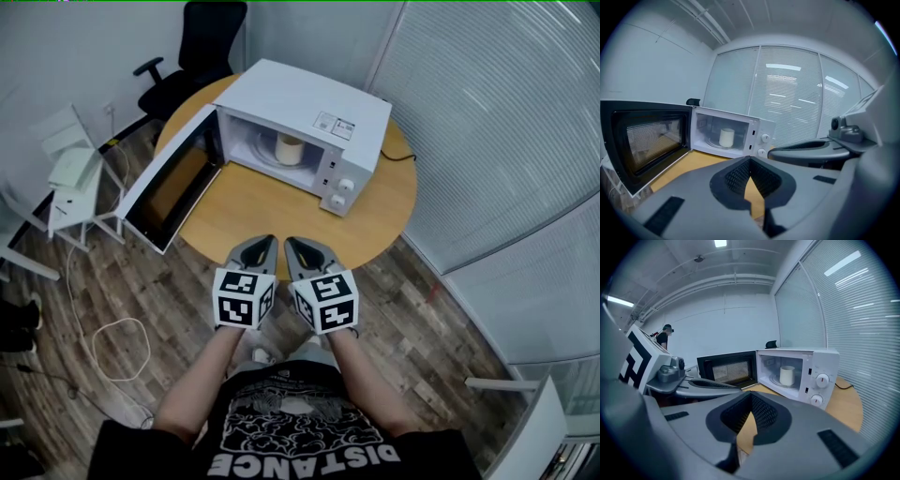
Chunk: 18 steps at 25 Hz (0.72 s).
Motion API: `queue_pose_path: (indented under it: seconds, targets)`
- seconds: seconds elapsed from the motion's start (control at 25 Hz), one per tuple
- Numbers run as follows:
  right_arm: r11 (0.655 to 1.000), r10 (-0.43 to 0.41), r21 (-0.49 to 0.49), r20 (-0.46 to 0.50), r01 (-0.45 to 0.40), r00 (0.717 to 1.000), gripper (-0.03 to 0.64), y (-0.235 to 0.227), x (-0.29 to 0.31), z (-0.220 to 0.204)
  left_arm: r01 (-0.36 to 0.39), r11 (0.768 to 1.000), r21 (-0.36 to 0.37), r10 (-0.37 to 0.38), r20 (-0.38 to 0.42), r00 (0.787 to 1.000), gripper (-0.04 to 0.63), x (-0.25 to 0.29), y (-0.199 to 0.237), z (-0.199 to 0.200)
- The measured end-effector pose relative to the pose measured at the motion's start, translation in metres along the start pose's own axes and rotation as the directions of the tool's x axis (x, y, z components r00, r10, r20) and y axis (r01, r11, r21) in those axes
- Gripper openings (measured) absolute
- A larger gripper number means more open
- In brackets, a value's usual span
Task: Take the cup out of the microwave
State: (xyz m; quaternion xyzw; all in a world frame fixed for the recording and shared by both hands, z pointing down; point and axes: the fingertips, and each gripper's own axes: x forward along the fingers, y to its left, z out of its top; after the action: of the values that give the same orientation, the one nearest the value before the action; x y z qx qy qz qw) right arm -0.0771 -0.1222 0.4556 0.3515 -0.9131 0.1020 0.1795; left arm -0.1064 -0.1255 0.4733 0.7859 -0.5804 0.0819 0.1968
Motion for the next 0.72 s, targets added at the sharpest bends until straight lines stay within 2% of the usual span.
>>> queue_pose_path:
  seconds: [0.72]
  targets:
    - [0.992,0.124,-0.015,-0.021,-0.124,0.992,0.015,-0.113,0.059,0.009,-0.103,0.993,-0.056,0.104,0.014,0.994,0.011,0.124,0.001,0.026]
